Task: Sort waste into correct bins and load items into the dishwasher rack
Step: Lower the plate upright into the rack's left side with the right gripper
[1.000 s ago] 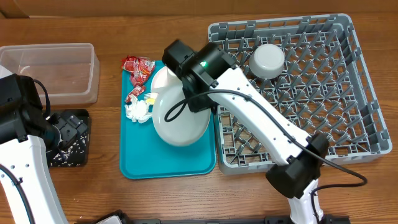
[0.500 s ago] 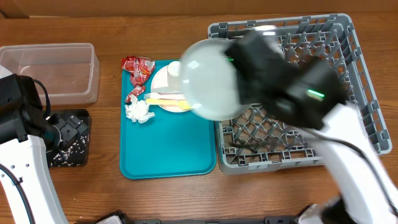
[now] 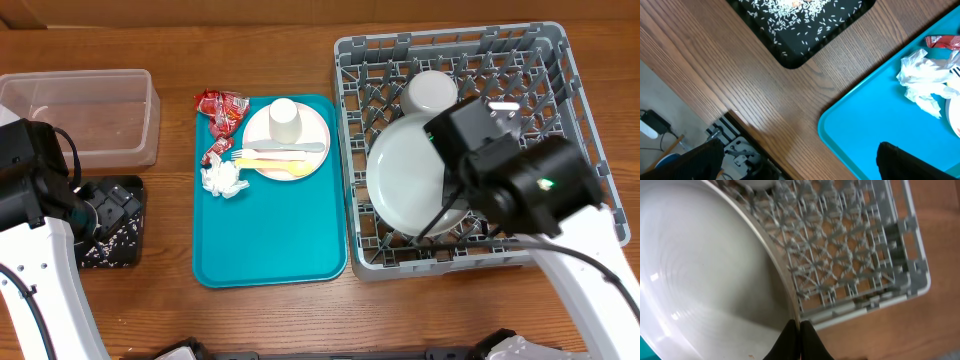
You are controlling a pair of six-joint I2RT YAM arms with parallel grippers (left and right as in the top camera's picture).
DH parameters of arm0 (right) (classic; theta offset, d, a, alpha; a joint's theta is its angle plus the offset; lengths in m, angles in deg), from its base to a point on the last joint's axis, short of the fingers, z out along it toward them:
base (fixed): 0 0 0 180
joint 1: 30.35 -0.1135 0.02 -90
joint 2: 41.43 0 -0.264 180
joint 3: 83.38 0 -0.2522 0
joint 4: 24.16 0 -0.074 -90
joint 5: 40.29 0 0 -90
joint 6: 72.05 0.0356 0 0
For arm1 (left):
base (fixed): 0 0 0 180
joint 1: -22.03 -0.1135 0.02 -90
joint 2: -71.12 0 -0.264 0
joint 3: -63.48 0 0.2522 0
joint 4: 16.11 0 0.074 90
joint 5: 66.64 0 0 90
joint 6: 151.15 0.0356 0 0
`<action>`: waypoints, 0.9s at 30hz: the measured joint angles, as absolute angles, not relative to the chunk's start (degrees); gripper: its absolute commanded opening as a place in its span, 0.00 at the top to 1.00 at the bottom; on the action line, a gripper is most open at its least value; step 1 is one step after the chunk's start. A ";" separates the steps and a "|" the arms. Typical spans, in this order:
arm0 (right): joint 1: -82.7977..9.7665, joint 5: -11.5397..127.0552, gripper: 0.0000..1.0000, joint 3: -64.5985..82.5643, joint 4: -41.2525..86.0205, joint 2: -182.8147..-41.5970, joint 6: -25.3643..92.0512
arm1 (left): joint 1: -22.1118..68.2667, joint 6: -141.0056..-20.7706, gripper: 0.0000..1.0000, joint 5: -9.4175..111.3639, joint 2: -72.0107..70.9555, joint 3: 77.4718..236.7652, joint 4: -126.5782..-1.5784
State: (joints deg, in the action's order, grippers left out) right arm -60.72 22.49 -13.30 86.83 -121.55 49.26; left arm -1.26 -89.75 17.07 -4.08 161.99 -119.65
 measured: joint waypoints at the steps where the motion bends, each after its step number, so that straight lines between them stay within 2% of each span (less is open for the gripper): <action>1: -60.72 22.47 0.96 -12.03 86.72 -121.79 50.00 | -1.26 -89.75 0.00 17.07 -4.08 161.99 -119.63; 13: -60.72 22.29 0.96 1.21 76.01 -123.25 54.54 | -1.26 -89.75 0.00 17.07 -4.08 161.99 -119.65; 20: -61.18 23.37 0.96 4.71 73.93 -123.25 55.33 | -1.26 -89.75 0.00 17.07 -4.08 161.99 -119.65; 27: -65.90 22.82 0.96 5.43 73.72 -123.34 57.01 | -1.26 -89.75 0.00 17.07 -4.08 161.99 -119.65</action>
